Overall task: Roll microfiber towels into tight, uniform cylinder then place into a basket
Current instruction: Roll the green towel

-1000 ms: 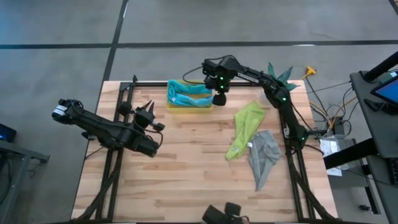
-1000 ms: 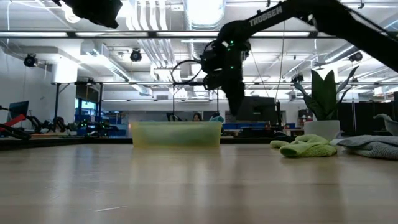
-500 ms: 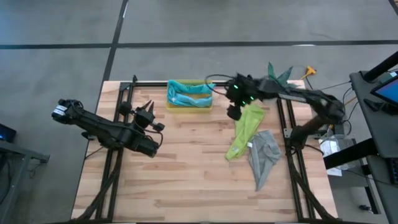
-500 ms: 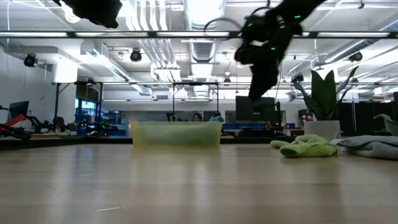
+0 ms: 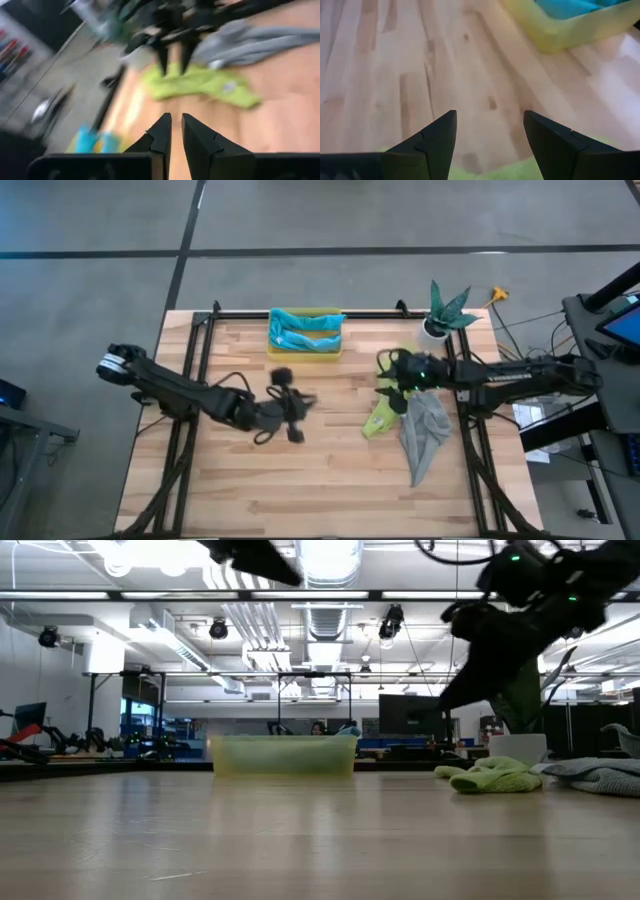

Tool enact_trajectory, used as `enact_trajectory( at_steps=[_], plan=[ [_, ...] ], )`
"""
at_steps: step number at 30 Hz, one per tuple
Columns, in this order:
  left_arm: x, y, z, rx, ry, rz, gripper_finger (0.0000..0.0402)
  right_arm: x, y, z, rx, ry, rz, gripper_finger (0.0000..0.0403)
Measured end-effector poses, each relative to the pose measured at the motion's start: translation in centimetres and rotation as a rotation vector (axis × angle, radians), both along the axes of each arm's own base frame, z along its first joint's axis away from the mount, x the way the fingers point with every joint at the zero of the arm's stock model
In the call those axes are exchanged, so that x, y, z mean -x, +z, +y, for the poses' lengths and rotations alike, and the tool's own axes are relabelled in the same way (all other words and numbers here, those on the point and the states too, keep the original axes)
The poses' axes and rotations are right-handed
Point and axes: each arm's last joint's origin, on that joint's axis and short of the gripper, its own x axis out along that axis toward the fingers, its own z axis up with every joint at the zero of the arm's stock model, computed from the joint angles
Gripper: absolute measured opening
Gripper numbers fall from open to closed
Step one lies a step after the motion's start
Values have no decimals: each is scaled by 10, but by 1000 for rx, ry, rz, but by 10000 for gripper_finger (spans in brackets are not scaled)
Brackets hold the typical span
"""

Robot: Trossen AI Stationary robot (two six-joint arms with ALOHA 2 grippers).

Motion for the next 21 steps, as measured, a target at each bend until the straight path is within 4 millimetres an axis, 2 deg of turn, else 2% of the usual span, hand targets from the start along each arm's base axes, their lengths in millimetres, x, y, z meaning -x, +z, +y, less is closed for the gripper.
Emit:
enact_trajectory(
  at_steps=[3,10,14,21],
  plan=[
    [-12,-14,-5,-34,-78,35,30,8,-10,17,17,3,-36,226],
    [-28,-43,-8,-93,-59,113,30,20,-32,56,113,33,-234,226],
    [-33,-52,-10,-87,-46,129,30,25,-40,73,167,-7,-299,226],
    [-34,-52,-11,-86,-48,129,30,22,-56,87,195,-11,-237,226]
  ],
)
